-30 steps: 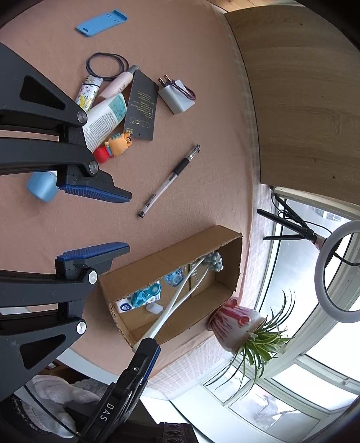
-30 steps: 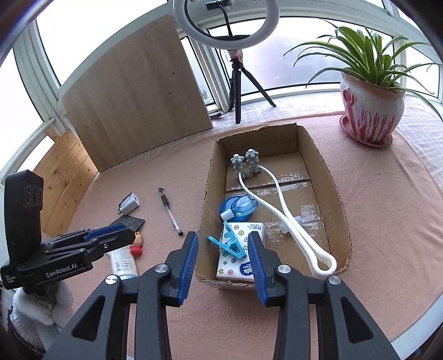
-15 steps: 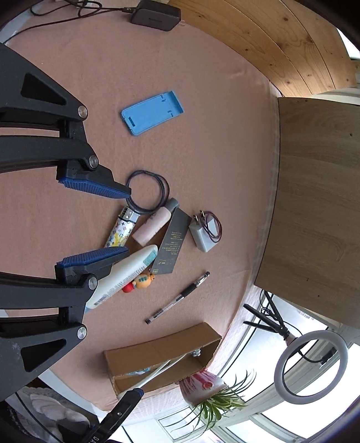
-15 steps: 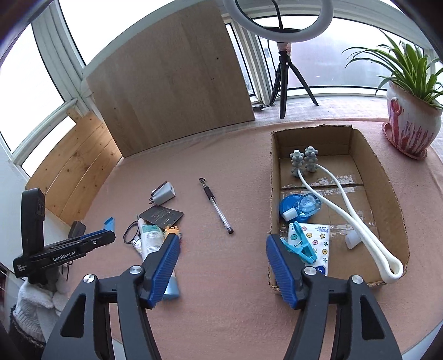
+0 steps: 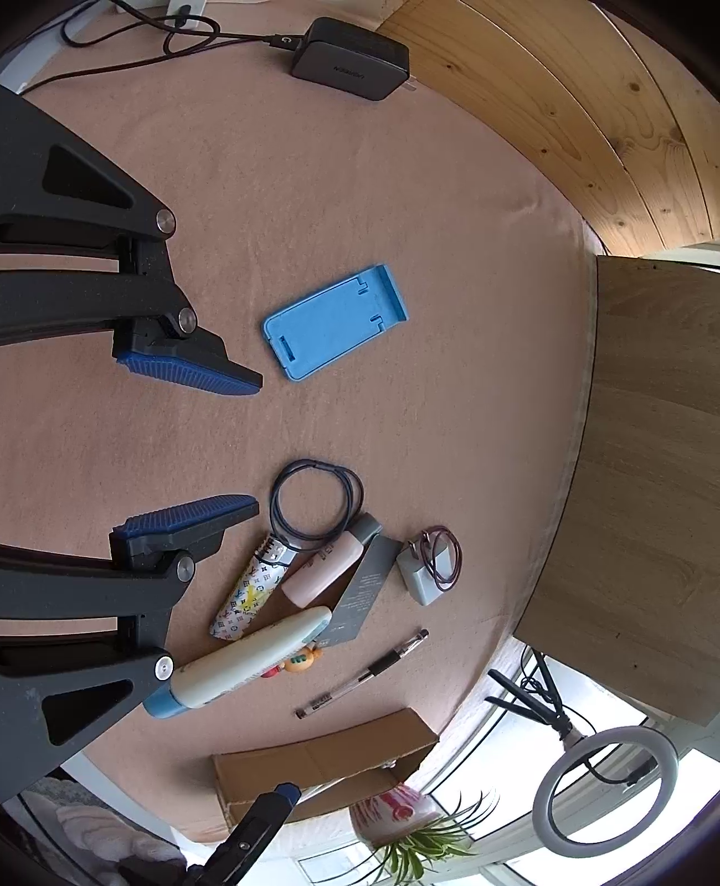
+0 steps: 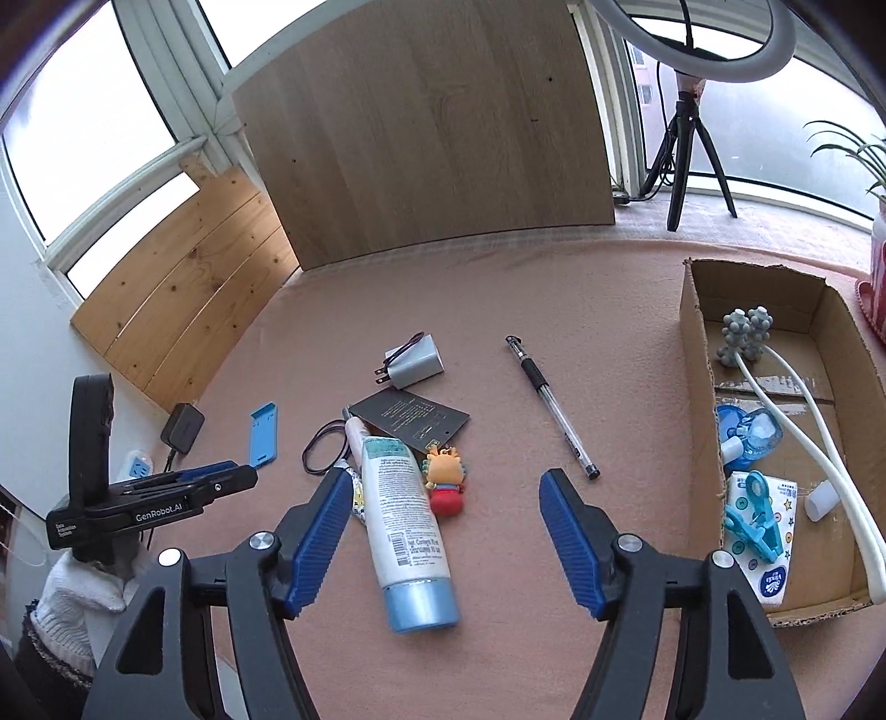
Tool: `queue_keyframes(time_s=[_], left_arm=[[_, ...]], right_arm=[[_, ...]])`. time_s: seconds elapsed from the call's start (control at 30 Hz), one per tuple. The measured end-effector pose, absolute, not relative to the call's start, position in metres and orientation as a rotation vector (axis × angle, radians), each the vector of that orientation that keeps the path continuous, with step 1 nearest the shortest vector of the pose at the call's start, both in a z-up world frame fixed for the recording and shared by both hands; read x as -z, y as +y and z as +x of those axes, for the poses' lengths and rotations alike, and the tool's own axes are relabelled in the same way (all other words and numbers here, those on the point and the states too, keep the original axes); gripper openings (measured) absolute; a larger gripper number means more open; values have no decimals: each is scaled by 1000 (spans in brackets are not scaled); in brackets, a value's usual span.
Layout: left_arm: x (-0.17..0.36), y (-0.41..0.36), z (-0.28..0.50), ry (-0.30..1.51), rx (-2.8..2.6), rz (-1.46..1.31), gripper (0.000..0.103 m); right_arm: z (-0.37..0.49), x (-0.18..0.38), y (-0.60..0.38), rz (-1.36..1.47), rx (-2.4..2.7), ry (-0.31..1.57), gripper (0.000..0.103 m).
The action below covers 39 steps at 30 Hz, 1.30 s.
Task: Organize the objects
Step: 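Grasp the orange deer figurine with the right gripper while the left gripper grasps the black cable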
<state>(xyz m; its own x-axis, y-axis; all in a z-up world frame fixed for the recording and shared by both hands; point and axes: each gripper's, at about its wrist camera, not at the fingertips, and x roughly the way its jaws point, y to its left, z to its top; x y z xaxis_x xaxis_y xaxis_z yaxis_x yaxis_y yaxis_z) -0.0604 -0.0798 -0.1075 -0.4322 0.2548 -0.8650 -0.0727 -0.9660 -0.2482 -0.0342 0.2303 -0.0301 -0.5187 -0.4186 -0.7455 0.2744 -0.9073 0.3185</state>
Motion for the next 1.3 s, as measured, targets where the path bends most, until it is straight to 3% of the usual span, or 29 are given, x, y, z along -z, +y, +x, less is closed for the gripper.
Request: queue_keyframes(time_s=[0.2,0.33,0.5,0.8,1.0,1.17,1.3], left_arm=[[110,-73,-70,-206,-2464,-1538,40],[114,-58,-84,-142,-2437,-1528,40],[126,-38,-102,-36,-2399,-1544,39],[143,-28,-119,60,-2412,-1567,16],[146,-24,-122,100,-2424,-1546,13],[146,-27,-124,56,-2420,-1546,4],[146,-30,-119,49,-2424,-1535,4]], right_arm=[[-56,53,221,1378,2356,-305,66],[-72,72,217,1473,2321,-311,50],[-83,93,205,1557,2283,-273,42],[-90,97,188,1566,2290,-148,38],[-95,102,179,1584,2286,-63,33],[-102,110,173,1607,2259,-28,33],[-98,115,162,1614,2242,51,31]])
